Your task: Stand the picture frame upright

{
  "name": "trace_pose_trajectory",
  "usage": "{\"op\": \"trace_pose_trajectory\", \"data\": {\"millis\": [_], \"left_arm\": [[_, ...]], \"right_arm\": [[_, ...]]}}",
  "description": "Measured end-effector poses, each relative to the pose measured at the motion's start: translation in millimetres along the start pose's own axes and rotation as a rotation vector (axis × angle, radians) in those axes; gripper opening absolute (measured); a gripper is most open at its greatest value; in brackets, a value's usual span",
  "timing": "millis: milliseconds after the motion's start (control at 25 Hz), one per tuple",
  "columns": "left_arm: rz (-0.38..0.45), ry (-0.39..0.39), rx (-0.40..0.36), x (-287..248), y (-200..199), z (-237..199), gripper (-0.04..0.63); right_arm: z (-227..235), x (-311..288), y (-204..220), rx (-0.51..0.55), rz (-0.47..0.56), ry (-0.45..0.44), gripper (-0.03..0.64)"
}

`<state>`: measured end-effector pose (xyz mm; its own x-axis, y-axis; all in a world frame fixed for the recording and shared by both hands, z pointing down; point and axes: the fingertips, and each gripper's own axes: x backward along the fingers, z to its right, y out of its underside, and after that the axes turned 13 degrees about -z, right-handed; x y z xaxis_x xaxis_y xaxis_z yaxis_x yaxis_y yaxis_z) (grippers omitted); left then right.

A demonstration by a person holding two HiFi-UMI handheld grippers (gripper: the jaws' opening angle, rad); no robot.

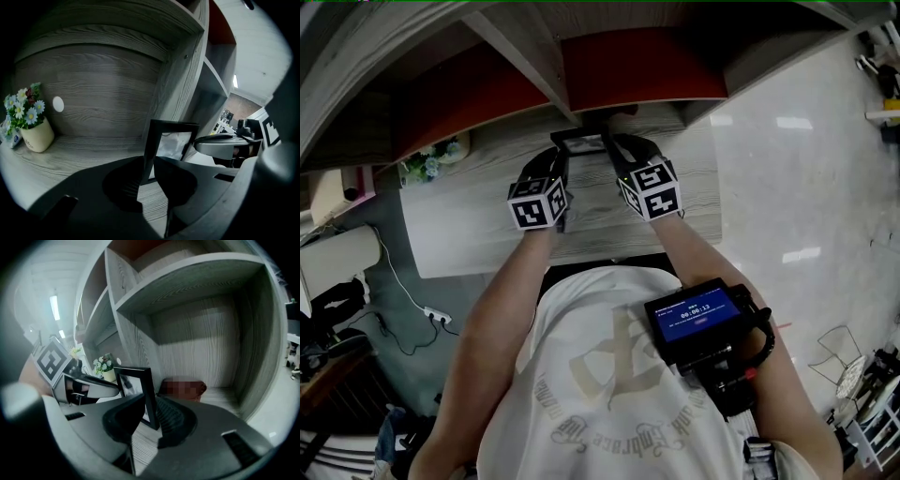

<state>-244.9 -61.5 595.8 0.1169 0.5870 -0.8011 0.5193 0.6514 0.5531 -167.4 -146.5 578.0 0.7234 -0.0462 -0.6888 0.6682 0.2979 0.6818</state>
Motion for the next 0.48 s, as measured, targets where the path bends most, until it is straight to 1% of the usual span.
{"op": "trace_pose_trajectory", "data": {"millis": [120, 200, 240, 280, 320, 360, 400, 480], "left_arm": [[0.006, -0.003, 0.005, 1.5, 0.8, -3.5, 0.072], [0.011, 0.001, 0.007, 3.2, 1.3, -3.9, 0.072], [0.012, 0.003, 0.007, 4.2, 1.9, -4.0, 0.071], [0.014, 0.004, 0.008, 5.5, 3.0, -4.3, 0.057], [0.016, 0.005, 0.009, 6.9, 4.2, -4.8, 0.051], [0.020, 0.006, 0.010, 8.6, 5.3, -5.5, 0.045], [0.025, 0.007, 0.011, 10.4, 6.0, -6.1, 0.025], [0.038, 0.008, 0.014, 15.1, 6.6, -6.3, 0.020]], "right_arm": [[1.6, -0.3, 0.0, -0.009, 0.010, -0.003, 0.075], [2.7, 0.3, -0.8, -0.013, 0.019, -0.002, 0.041], [2.6, 0.4, -1.0, -0.014, 0.023, -0.003, 0.041], [1.8, 0.2, -1.0, -0.014, 0.027, -0.005, 0.039], [0.4, -0.2, -0.8, -0.014, 0.030, -0.009, 0.018], [-1.5, -0.8, -0.4, -0.013, 0.032, -0.015, 0.015], [-3.8, -1.6, 0.1, -0.012, 0.034, -0.022, 0.015], [-8.8, -2.1, 1.0, -0.010, 0.038, -0.039, 0.006]]}}
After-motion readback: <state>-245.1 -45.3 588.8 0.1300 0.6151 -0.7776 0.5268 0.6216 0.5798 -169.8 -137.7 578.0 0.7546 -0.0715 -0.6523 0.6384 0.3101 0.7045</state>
